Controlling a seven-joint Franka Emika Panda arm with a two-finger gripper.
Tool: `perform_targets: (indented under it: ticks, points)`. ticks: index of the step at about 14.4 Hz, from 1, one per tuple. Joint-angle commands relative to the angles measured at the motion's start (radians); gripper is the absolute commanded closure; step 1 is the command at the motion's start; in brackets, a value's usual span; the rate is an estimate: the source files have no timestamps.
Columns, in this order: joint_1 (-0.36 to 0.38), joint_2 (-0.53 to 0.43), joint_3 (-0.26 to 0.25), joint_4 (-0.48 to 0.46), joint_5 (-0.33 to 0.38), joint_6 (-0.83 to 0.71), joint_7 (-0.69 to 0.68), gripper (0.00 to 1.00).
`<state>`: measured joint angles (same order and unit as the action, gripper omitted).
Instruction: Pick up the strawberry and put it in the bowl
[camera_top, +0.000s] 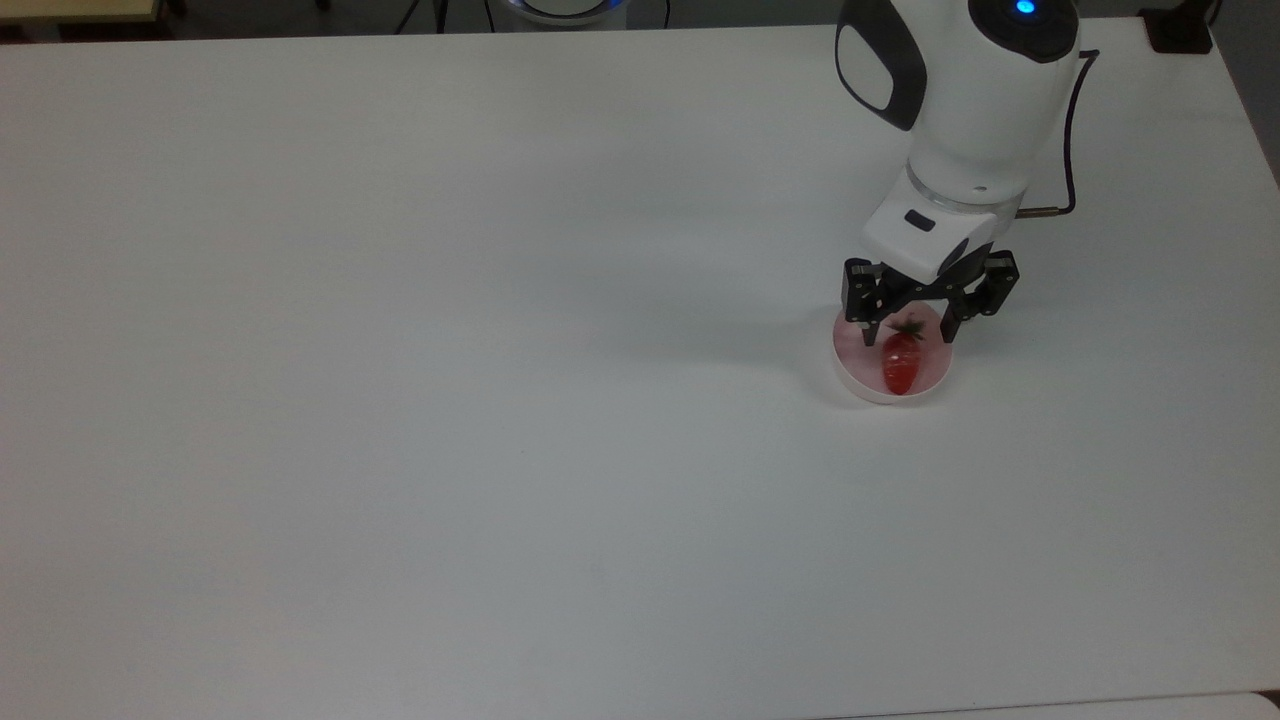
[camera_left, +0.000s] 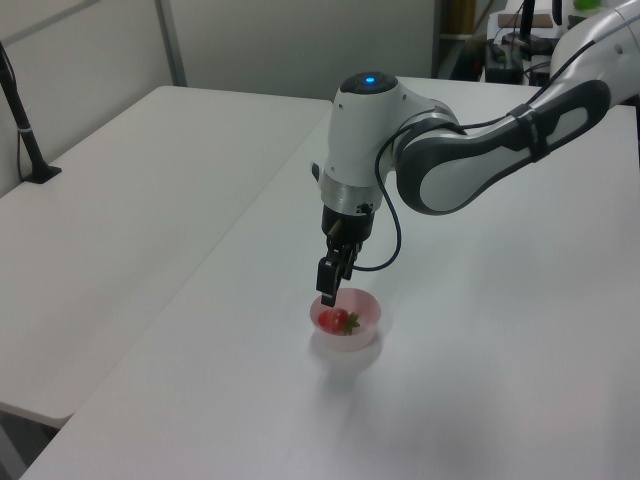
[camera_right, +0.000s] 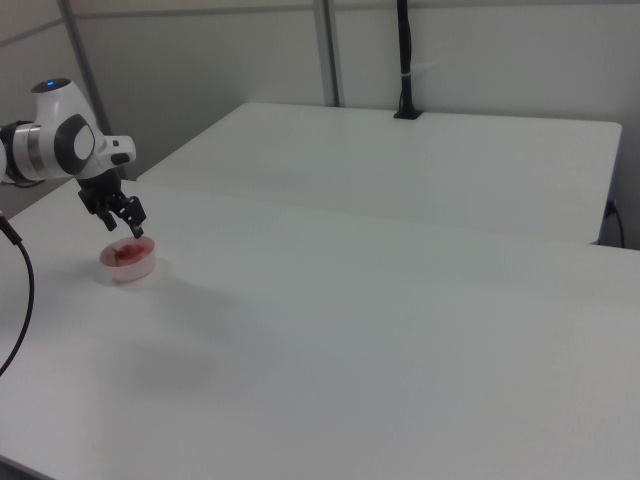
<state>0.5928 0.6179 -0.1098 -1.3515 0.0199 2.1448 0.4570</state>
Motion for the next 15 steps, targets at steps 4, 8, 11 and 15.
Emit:
perform_targets:
  ticks: [4,8,11,15]
  points:
    - [-0.181,-0.262,-0.010,-0.057,-0.057,-0.299,0.013,0.00]
    - [-0.370,-0.433,-0.007,-0.139,-0.086,-0.445,-0.246,0.00]
    - [-0.462,-0.516,-0.007,-0.188,-0.078,-0.535,-0.349,0.00]
    - [-0.488,-0.503,-0.010,-0.198,-0.081,-0.534,-0.351,0.00]
